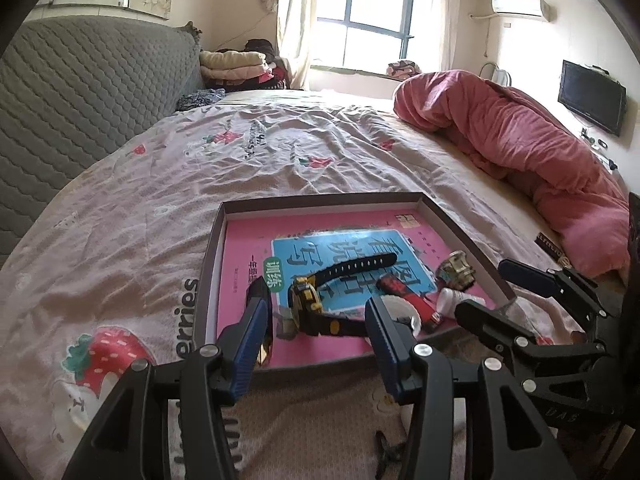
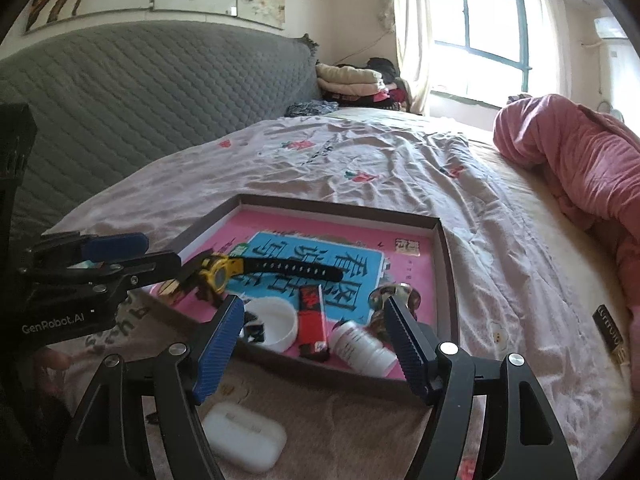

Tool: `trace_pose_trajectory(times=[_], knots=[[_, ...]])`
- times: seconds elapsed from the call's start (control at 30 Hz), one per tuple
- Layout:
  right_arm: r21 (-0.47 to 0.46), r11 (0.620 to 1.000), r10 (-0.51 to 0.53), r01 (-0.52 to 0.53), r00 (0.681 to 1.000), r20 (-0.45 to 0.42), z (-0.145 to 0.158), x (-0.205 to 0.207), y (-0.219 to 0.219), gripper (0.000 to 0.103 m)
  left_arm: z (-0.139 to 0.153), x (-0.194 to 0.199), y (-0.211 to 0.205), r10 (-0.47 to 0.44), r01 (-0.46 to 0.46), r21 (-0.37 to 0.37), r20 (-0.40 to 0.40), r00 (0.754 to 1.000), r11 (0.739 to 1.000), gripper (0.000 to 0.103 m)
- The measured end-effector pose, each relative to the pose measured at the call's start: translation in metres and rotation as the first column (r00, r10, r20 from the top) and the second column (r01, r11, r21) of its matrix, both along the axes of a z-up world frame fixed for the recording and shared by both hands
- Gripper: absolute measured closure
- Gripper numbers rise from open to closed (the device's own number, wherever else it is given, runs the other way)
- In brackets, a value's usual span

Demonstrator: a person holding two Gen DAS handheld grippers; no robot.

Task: Organize rigid objects
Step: 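Open the left tool to release the watch in the box while the right withdraws, then move the left tool to the small black clip while the right approaches the white earbud case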

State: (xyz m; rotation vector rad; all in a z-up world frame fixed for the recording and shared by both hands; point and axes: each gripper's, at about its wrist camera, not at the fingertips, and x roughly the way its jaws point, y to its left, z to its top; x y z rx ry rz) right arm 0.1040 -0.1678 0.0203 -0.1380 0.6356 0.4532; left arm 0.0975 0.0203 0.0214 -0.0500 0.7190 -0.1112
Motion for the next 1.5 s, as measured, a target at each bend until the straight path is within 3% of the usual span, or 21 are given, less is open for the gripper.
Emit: trace_pose_trajectory(times=[0.33, 0.83, 1.5], knots=[[-0.033, 0.999, -0.012, 0.01, 0.999, -0.034, -0.005, -0.019, 0.0, 0.029, 0.0, -0.021, -0.003, -0.017, 0.016, -0.02, -0.034, 0.999, 1.0, 0.052], [-0.066, 0.997, -0.051, 0.044, 0.993, -0.109, -0.015, -0.047, -0.008, 0.029, -0.009, -0.044, -0.014, -0.061, 0.062, 0.013, -0.097, 0.993, 0.998, 0.052], [-0.148, 0.989, -0.027, 0.003, 0.988, -0.155, -0.032, -0.065, -0.015, 0.029, -0.057, -0.063, -0.042, -0.151, 0.151, -0.02, -0.27, 0.951, 0.988, 0.052]])
